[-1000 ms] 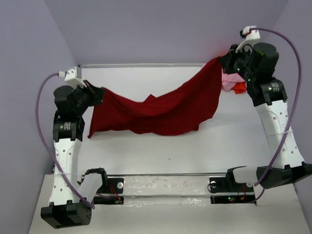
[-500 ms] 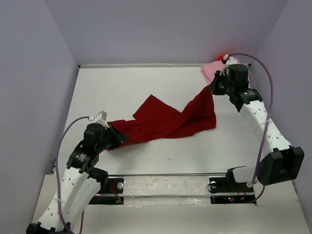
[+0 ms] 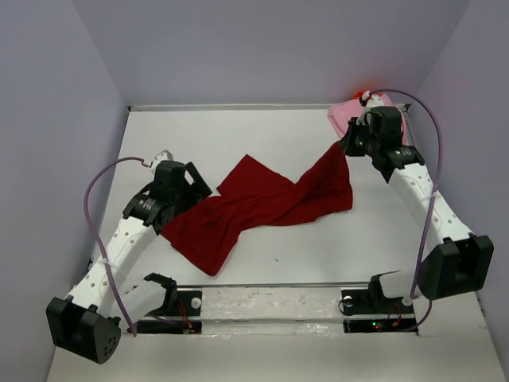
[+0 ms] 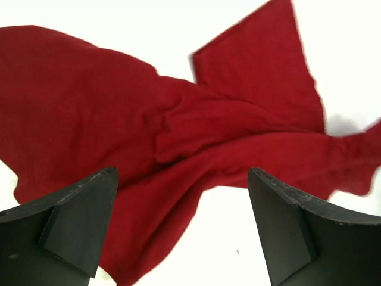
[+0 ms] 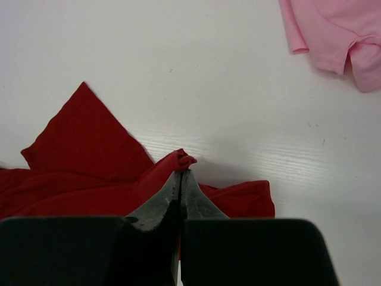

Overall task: Fold and stack the t-shirts
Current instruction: Flatten the tshirt out

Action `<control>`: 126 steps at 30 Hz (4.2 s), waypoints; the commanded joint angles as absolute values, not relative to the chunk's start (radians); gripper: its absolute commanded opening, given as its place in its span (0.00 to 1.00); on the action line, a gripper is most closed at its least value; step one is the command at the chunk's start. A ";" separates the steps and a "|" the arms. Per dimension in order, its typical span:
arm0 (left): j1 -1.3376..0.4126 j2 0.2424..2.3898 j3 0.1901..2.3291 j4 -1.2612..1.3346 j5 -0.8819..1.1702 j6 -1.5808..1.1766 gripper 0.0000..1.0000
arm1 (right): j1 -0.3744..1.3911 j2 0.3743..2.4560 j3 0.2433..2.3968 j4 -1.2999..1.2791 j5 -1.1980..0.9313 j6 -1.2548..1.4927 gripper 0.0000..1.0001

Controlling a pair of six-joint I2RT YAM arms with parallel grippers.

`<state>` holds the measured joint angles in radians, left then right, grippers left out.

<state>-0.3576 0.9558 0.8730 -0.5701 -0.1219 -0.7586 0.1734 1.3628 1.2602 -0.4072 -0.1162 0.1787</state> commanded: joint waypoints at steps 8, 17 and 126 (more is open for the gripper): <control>-0.342 1.014 0.694 -0.568 -0.138 -0.810 0.87 | 0.175 1.354 1.239 -0.354 -0.117 0.152 0.00; -0.342 0.945 0.511 -0.511 -0.063 -1.066 0.80 | 0.175 1.388 1.247 -0.356 -0.144 0.161 0.00; -0.580 1.196 0.742 -0.778 -0.346 -1.580 0.00 | 0.175 1.376 1.195 -0.371 -0.199 0.155 0.00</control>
